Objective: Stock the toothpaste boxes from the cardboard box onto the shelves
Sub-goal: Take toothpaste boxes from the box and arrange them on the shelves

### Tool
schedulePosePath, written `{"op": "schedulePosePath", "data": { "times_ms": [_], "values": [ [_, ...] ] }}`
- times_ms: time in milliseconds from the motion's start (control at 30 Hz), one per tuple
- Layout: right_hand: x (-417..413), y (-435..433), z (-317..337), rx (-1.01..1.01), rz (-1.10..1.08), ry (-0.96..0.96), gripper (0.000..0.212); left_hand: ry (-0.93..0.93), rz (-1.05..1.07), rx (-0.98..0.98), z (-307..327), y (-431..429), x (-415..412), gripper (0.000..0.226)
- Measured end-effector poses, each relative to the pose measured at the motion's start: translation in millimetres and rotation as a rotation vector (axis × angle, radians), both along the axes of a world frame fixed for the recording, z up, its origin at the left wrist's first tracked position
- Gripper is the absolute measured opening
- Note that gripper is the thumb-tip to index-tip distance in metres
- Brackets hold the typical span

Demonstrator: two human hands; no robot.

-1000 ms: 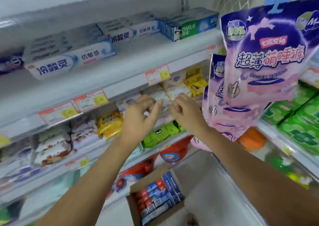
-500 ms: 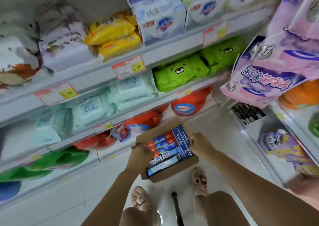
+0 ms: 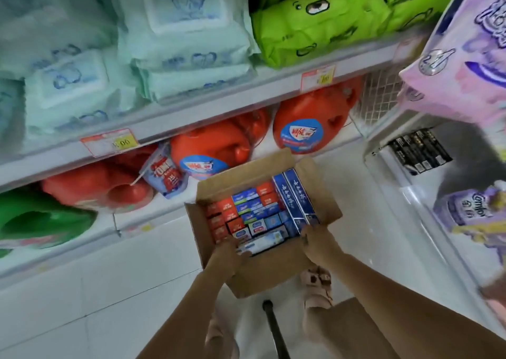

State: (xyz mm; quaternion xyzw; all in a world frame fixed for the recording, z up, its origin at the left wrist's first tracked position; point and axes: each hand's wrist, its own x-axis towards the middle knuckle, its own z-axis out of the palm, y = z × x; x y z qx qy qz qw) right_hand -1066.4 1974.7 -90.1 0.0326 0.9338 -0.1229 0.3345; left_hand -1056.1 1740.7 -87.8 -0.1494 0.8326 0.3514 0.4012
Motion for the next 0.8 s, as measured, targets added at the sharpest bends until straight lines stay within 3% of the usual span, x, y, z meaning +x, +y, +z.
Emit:
{"op": "schedulePosePath", "data": {
  "times_ms": [100, 200, 300, 433, 633, 800],
  "values": [
    [2.8, -1.9, -3.7, -0.007, 0.029, 0.031, 0.027, -0.060, 0.142, 0.085, -18.4, 2.9, 7.2, 0.046],
    [-3.2, -2.2, -4.2, -0.014, 0.024, -0.034, 0.028, -0.087, 0.138, -0.058, -36.4, 2.2, 11.2, 0.042],
    [-9.0, -1.7, -7.3, -0.011, 0.021, -0.066, 0.025, -0.026, 0.061, 0.006, -45.1, 0.2, 11.3, 0.028],
    [-17.6, -3.6, -7.9, -0.052, -0.011, -0.149, 0.024, -0.067, -0.009, 0.047, -50.4, -0.2, 3.7, 0.057],
    [-25.0, -6.1, -9.4, -0.114, -0.080, -0.179, 0.026, -0.051, -0.183, -0.002, -56.8, -1.7, -9.2, 0.074],
    [-28.3, -9.7, -7.8, -0.104, -0.083, -0.200, 0.029, -0.013, -0.153, -0.001, -66.8, -2.6, -6.4, 0.086]
  ]
}}
